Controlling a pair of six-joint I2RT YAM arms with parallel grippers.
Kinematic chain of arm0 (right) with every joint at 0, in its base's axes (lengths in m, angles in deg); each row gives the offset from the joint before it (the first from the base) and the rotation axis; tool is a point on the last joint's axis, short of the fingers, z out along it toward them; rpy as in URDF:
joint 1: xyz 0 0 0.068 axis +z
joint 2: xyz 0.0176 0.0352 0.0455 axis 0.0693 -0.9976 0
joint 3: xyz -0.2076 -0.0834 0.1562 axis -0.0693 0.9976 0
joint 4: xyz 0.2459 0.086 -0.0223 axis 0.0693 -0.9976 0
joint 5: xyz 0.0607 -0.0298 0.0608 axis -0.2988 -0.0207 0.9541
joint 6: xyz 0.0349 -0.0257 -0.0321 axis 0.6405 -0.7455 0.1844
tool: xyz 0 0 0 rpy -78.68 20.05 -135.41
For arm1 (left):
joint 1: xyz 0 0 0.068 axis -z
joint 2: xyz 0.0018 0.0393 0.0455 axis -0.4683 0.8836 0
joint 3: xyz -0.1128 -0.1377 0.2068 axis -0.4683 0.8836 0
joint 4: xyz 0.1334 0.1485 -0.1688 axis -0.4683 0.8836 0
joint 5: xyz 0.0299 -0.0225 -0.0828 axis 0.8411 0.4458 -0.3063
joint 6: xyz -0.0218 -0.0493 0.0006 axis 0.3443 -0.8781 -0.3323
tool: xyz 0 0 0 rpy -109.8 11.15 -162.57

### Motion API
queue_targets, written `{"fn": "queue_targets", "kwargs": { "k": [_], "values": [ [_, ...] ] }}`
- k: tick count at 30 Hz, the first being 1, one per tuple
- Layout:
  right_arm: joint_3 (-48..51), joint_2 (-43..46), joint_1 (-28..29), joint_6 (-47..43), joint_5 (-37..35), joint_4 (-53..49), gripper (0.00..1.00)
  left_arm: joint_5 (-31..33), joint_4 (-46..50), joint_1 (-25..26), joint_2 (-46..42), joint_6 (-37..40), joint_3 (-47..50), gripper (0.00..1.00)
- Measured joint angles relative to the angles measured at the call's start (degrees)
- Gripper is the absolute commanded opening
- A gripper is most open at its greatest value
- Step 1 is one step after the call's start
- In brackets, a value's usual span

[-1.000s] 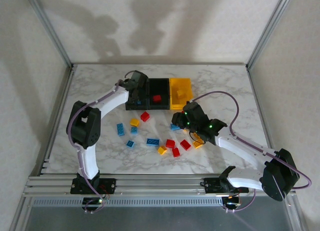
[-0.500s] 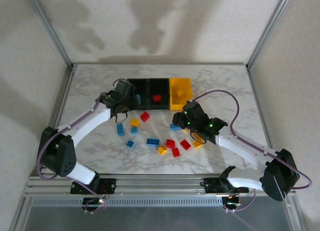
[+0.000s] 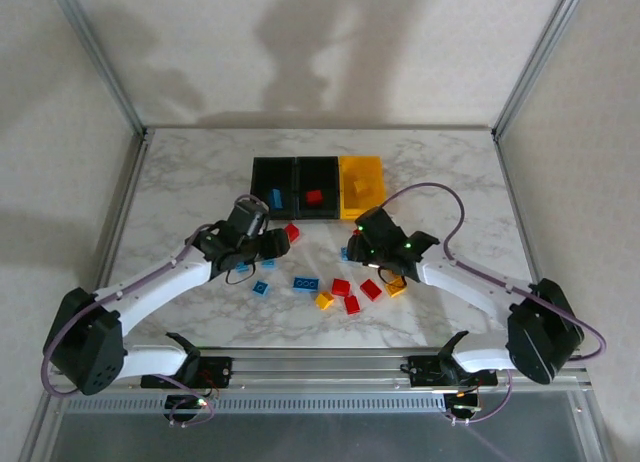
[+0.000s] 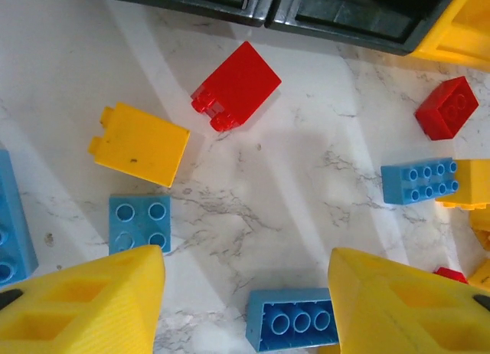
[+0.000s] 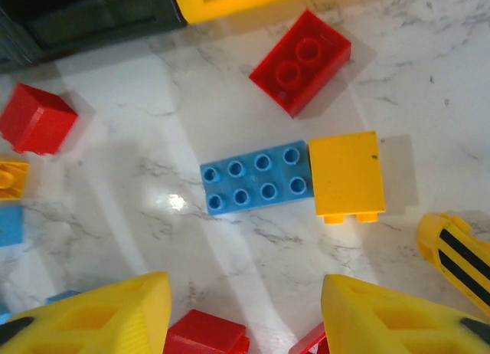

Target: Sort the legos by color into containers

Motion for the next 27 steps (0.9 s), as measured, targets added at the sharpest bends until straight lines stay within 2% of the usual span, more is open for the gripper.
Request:
{"fn": "queue_targets", "kwargs": {
  "k": [8, 16, 27],
  "values": [
    [-3.48, -9.42, 5.79, 3.37, 1.42, -1.51, 0.63, -2.73, -0.66, 0.37, -6.32, -0.28, 6.4, 0.68],
    [-6.36, -16.63, 10.19, 6.67, 2.64, -2.51, 0.63, -2.97, -1.14, 0.37, -8.55, -0.7, 9.46, 0.68],
    [-6.49, -18.78, 12.04, 10.36, 2.43, -4.02, 0.6, -3.41, -2.4, 0.37, -8.15, -0.94, 10.78, 0.68]
  ]
}}
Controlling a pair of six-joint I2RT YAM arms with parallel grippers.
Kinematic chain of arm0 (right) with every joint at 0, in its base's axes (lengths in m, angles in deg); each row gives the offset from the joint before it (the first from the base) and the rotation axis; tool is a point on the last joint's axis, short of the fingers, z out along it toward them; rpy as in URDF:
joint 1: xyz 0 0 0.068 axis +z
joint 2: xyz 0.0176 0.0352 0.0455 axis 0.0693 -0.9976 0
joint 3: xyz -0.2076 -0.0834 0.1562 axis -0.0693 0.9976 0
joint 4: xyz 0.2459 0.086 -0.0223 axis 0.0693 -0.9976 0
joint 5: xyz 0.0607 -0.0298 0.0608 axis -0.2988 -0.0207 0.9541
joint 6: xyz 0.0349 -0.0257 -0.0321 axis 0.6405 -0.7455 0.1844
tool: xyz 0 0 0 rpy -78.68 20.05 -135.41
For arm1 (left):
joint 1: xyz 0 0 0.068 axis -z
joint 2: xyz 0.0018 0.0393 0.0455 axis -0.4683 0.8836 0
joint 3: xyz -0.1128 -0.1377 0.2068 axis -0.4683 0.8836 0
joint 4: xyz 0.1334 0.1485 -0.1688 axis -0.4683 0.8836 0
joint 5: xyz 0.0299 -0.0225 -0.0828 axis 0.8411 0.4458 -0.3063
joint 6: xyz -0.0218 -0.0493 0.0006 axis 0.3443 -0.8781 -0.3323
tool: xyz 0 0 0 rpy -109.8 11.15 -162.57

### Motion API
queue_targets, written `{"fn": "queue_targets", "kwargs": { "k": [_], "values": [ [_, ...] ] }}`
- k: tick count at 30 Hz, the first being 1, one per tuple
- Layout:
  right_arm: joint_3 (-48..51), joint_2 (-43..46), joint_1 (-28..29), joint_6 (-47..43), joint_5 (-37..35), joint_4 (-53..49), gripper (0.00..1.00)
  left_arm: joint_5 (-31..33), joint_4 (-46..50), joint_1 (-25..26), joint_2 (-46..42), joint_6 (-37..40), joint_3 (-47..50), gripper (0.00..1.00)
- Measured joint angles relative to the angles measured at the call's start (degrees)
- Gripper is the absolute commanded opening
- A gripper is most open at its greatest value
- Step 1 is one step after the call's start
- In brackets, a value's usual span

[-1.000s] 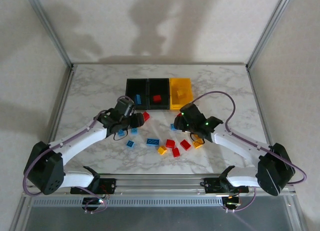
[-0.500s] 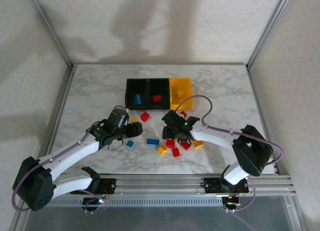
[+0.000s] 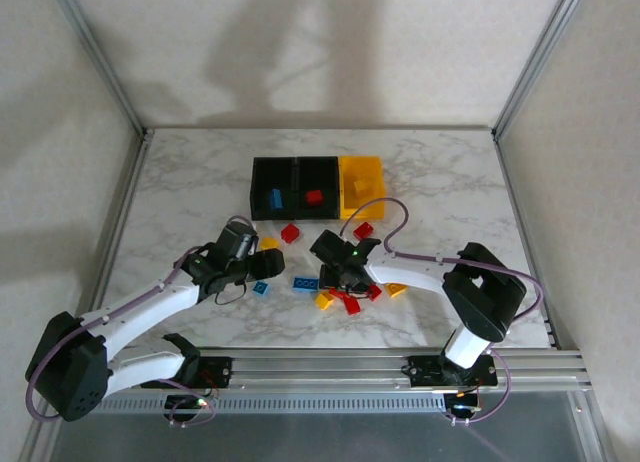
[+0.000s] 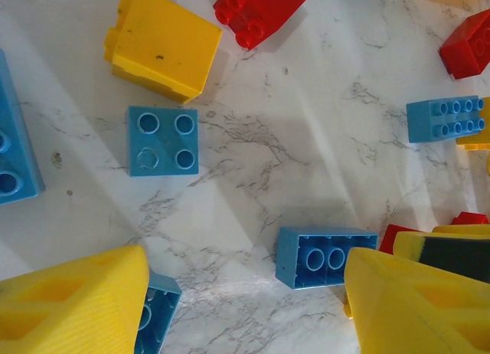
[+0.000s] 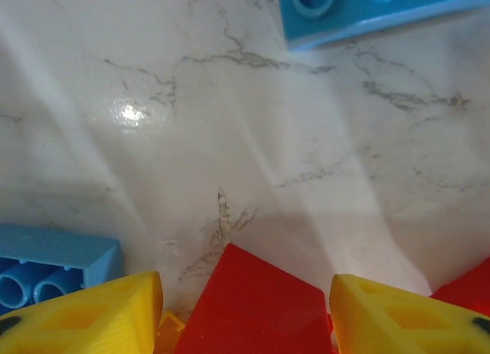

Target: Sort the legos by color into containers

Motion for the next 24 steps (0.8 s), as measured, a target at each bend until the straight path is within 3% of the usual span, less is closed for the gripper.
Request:
{"fn": "queue_targets", "kwargs": {
  "k": [4, 13, 19, 24],
  "values": [
    [0.0, -0.35, 1.18, 1.29, 0.0, -0.5, 0.63, -0.33, -0.7, 0.07, 0.09, 0.0, 0.17, 0.68],
    [0.0, -0.35, 2.03, 2.78, -0.37, -0.48, 0.57, -0.44, -1.11, 0.46, 0.63, -0.2, 0.26, 0.68],
    [0.0, -0.35, 2.05, 2.78, -0.92, -0.44, 0.47, -0.52, -1.27, 0.96, 0.85, -0.87, 0.26, 0.68],
    [0.0, -0.37, 2.14, 2.73, -2.01, -0.5, 0.54, -0.57, -1.64, 1.2, 1.2, -1.33, 0.26, 0.68]
  ]
}}
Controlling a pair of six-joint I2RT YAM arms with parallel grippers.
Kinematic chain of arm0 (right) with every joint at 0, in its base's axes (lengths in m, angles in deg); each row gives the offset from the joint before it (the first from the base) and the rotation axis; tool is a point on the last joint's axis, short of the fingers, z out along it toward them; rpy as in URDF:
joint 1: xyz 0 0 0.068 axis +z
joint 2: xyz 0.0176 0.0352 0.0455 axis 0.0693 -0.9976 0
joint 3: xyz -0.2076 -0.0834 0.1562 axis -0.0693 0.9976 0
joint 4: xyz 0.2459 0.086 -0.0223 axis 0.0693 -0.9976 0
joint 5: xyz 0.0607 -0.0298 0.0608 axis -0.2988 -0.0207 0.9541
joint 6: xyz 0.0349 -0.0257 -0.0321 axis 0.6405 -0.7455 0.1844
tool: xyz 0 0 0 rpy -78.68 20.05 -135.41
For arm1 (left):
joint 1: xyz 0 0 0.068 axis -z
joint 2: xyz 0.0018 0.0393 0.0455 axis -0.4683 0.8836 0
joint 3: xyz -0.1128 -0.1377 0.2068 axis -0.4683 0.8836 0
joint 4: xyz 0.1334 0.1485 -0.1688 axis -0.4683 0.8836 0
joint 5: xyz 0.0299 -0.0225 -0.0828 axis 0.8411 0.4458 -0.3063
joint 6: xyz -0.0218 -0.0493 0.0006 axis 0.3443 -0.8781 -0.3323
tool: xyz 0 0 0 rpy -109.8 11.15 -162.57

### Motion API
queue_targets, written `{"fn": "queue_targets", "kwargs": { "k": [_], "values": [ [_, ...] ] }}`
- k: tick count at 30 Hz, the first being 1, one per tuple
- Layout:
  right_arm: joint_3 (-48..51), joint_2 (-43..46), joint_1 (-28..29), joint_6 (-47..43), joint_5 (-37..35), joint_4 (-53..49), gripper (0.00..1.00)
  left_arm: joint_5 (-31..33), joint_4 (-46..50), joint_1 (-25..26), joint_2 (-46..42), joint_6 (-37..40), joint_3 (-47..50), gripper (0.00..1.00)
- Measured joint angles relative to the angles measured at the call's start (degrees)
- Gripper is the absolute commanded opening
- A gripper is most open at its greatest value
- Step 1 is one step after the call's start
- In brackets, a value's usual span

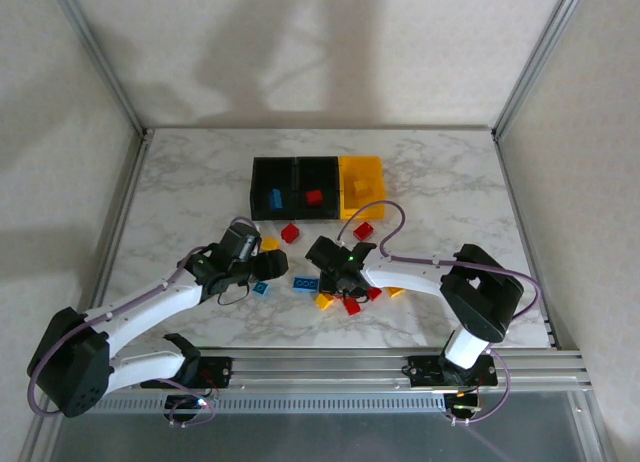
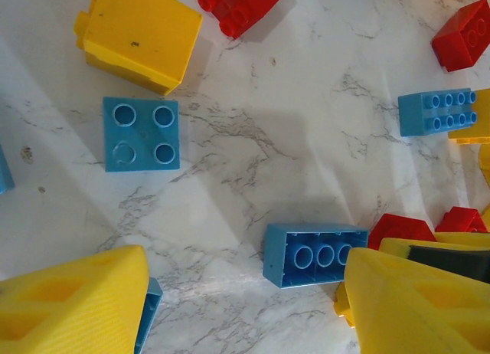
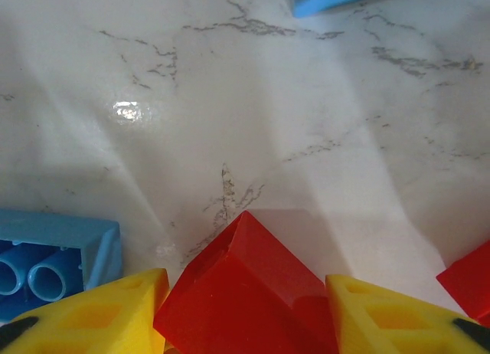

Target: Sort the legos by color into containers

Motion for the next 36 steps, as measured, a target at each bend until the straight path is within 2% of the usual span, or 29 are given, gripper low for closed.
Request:
{"fn": "queue_targets", "kwargs": {
  "k": [4, 9, 12, 15, 20, 24, 28, 36],
  "values": [
    [-0.22, -0.5, -0.02, -0.37, -1.25, -0.44, 0.62, 0.0, -0.17, 0.42, 0.37, -0.17, -0.02, 0.68],
    [-0.48, -1.4, -0.02, -1.4, -2.12, -1.09, 0.63, 0.0, -0.22, 0.9, 0.39, -0.22, -0.07, 0.68],
    [-0.92, -1.88, -0.02, -1.79, -2.6, -1.09, 0.59, 0.02, -0.24, 1.16, 0.39, -0.46, -0.07, 0.68],
    [-0.96, -1.97, -0.02, -2.43, -2.86, -1.07, 0.6, 0.04, -0.26, 1.51, 0.39, -0.85, -0.07, 0.68],
    [-1.57, -2.43, -0.28, -3.56, -2.95, -1.25, 0.5, 0.07, -0.5, 1.92, 1.16, -1.27, -0.07, 0.68],
    [-2.21, -2.58, -0.81, -4.55, -2.97, -1.25, 0.49, 0.2, -0.5, 2.32, 1.68, -1.33, -0.26, 0.68],
    [-2.97, -2.62, -1.86, -5.53, -3.15, -1.27, 0.42, 0.22, -0.66, 2.62, 1.86, -1.51, -0.42, 0.68],
    [-7.82, -2.6, -3.89, -8.79, -4.02, -1.88, 0.41, 1.11, -0.55, 2.86, 1.84, -2.23, -0.83, 0.68]
  ]
}}
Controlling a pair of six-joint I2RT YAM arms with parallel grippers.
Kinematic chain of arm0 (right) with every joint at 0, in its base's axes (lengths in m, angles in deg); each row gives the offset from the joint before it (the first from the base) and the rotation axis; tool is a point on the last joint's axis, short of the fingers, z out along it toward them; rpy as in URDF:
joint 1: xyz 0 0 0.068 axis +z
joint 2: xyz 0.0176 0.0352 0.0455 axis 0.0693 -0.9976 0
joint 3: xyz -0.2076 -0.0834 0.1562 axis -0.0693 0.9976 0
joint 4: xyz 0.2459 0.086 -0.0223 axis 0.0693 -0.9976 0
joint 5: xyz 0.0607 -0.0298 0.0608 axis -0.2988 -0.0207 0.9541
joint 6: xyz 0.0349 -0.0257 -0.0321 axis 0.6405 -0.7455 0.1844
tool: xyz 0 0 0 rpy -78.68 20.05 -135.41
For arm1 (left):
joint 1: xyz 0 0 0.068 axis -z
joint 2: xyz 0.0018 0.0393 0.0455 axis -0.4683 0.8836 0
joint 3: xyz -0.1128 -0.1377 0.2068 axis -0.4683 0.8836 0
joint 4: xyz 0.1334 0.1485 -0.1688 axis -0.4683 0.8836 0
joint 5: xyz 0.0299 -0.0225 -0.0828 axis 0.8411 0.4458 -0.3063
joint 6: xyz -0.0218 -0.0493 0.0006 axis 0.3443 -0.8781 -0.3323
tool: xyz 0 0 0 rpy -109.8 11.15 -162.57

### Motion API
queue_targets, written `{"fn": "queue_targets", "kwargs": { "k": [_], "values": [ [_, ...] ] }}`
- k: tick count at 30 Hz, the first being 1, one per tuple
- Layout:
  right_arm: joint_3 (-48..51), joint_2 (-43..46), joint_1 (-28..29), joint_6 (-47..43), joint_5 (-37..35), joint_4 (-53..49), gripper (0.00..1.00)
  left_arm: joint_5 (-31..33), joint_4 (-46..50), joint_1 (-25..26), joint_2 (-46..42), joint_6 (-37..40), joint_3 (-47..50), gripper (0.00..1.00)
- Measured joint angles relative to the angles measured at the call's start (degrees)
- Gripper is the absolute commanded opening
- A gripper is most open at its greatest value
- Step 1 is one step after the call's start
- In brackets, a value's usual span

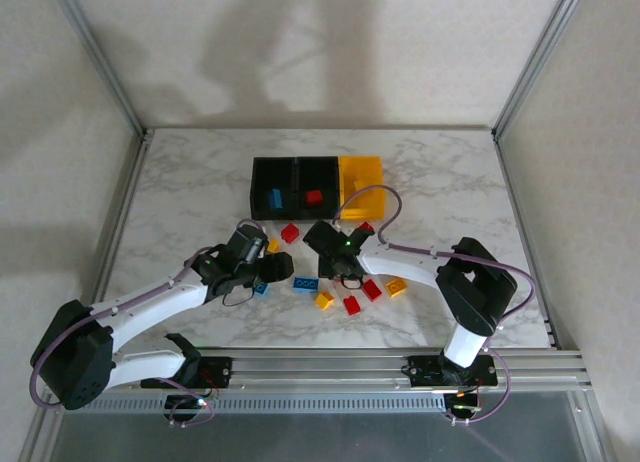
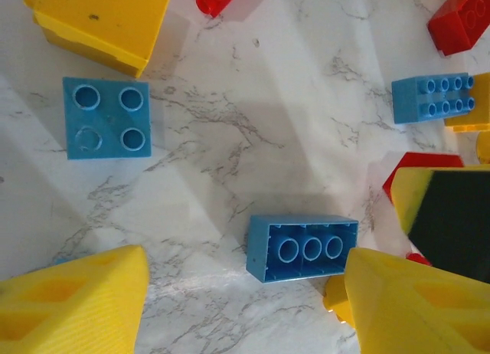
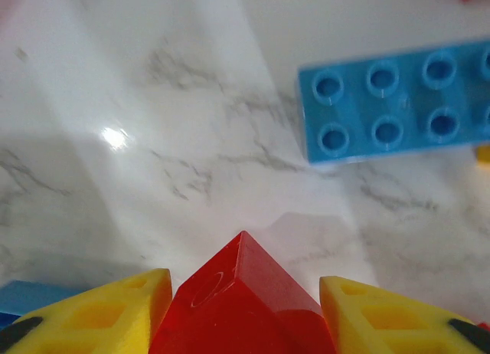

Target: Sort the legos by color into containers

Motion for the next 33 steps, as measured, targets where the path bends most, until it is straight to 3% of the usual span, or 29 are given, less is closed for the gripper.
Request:
{"fn": "queue_targets", "kwargs": {
  "k": [9, 20, 33],
  "values": [
    [-19.39, -3.3, -8.2, -7.32, 0.0, -0.63, 0.42, 3.02, 0.09, 0.0, -2.45, -2.49, -3.3, 0.68],
    [-45.9, -24.46, -16.26, -12.52, 2.08, -2.43, 0.43, 4.7, 1.29, 0.0, -3.72, -3.17, -4.09, 0.68],
    [-53.27, -32.22, -18.73, -12.48, 5.31, -3.67, 0.45, 5.35, 1.64, 0.0, -4.13, -3.89, -4.09, 0.68]
  ]
}}
